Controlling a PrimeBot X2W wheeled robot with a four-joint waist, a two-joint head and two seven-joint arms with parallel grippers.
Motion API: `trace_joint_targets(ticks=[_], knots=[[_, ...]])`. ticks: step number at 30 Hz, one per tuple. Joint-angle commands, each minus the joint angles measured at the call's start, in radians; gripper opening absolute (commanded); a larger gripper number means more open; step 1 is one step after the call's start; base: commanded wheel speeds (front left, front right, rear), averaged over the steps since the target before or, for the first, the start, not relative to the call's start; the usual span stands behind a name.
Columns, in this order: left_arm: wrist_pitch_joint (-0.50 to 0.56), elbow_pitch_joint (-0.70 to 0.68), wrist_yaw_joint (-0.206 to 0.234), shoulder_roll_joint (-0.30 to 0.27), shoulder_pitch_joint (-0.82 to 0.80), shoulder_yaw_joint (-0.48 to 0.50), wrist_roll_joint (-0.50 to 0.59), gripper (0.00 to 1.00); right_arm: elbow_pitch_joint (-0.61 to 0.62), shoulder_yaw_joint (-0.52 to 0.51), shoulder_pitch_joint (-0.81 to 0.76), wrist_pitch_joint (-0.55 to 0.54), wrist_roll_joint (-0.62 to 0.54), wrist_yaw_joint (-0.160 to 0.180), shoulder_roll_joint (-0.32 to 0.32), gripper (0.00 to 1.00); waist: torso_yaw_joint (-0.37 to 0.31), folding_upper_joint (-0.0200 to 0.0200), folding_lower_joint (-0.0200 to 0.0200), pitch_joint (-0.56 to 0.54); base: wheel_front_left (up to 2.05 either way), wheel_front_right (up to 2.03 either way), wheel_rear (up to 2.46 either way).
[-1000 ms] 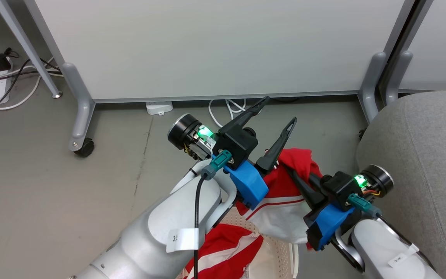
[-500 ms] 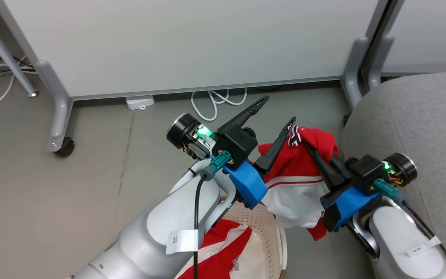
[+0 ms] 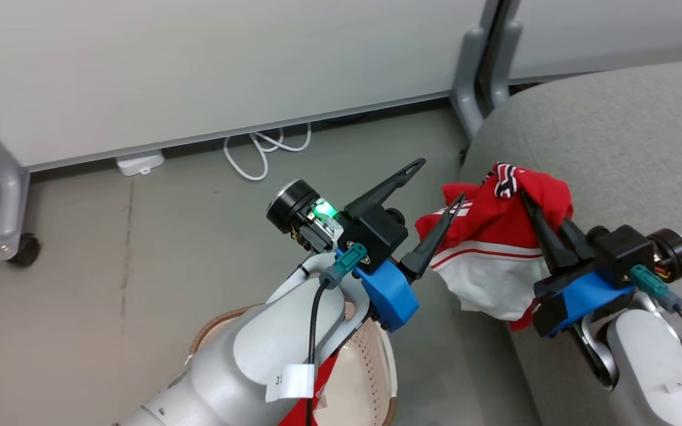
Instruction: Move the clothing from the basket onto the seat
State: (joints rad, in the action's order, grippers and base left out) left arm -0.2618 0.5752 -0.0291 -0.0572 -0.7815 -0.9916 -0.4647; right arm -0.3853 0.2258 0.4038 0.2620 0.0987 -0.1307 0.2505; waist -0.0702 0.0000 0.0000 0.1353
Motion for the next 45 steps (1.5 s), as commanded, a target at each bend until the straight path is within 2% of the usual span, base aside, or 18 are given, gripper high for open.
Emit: trace_joint_targets(ticks=[1, 14, 22, 34, 45], knots=[[-0.005, -0.005, -0.002, 0.000, 0.008, -0.007, 0.007, 1.00, 0.014, -0.019, -0.013, 0.005, -0.007, 0.000, 0.002, 0.00, -0.040, 0.0000, 0.0000, 0.011, 0.00, 0.00, 0.00], [-0.005, -0.021, -0.010, 0.003, 0.016, -0.043, 0.018, 1.00, 0.101, -0.169, -0.086, 0.004, -0.033, 0.000, -0.015, 0.00, -0.176, 0.0000, 0.0000, 0.058, 0.00, 0.00, 0.00], [-0.005, -0.025, -0.012, 0.005, 0.015, -0.069, 0.026, 1.00, 0.139, -0.251, -0.135, 0.005, -0.039, 0.000, -0.028, 0.00, -0.232, 0.0000, 0.0000, 0.097, 0.00, 0.00, 0.00], [-0.005, -0.028, -0.014, 0.006, 0.016, -0.084, 0.020, 1.00, 0.147, -0.284, -0.178, 0.004, -0.044, 0.000, -0.050, 0.00, -0.249, 0.0000, 0.0000, 0.104, 0.00, 0.00, 0.00], [-0.005, -0.040, -0.003, 0.006, -0.007, -0.071, 0.033, 1.00, 0.196, -0.283, -0.068, 0.005, -0.038, 0.000, -0.031, 0.00, -0.244, 0.0000, 0.0000, 0.141, 0.00, 0.00, 0.00]])
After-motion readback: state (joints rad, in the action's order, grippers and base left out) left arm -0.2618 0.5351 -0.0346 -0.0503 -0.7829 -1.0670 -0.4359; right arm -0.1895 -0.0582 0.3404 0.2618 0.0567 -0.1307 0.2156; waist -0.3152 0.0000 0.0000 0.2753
